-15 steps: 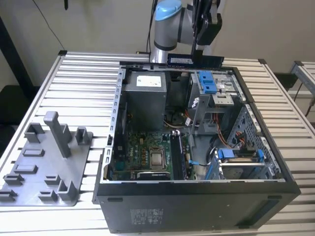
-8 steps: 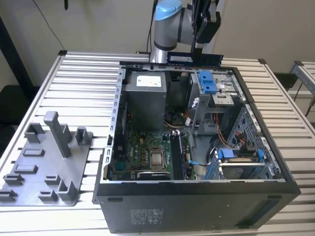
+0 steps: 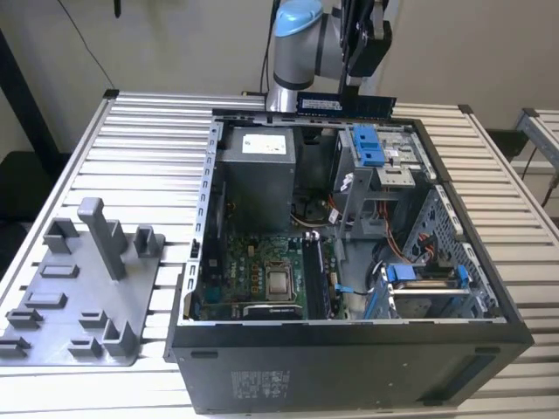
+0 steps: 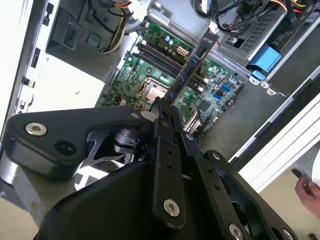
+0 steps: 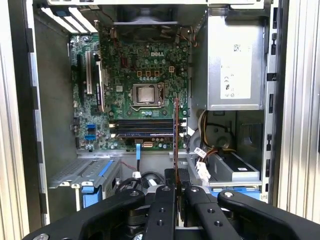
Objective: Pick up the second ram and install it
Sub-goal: 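Insert the second ram into the second slot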
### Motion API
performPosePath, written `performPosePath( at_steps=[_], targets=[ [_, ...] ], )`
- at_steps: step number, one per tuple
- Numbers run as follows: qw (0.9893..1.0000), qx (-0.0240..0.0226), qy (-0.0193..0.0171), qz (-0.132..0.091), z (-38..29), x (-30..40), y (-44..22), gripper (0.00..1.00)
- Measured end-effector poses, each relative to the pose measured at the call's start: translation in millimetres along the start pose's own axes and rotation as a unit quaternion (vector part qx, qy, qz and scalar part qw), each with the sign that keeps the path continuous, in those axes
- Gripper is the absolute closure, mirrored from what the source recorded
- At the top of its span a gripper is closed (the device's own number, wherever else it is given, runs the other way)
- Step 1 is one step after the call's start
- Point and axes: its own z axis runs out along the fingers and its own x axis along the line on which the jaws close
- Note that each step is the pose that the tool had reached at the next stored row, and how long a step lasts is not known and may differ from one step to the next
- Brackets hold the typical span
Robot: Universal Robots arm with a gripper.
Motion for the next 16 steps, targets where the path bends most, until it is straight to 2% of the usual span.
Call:
performPosePath(
  at_steps=[5, 10, 13, 16],
  targets=[
    [1.0, 0.0, 0.0, 0.003, 0.0, 0.0, 0.0, 0.86],
    [0.9996, 0.0003, 0.001, 0.028, 0.0, 0.3, 0.0, 0.86],
    [0.999, 0.0005, 0.0025, 0.044, 0.0, 0.4, 0.0, 0.86],
    [0.9979, 0.0007, 0.0033, 0.065, 0.1, 0.3, 0.0, 0.86]
  ],
)
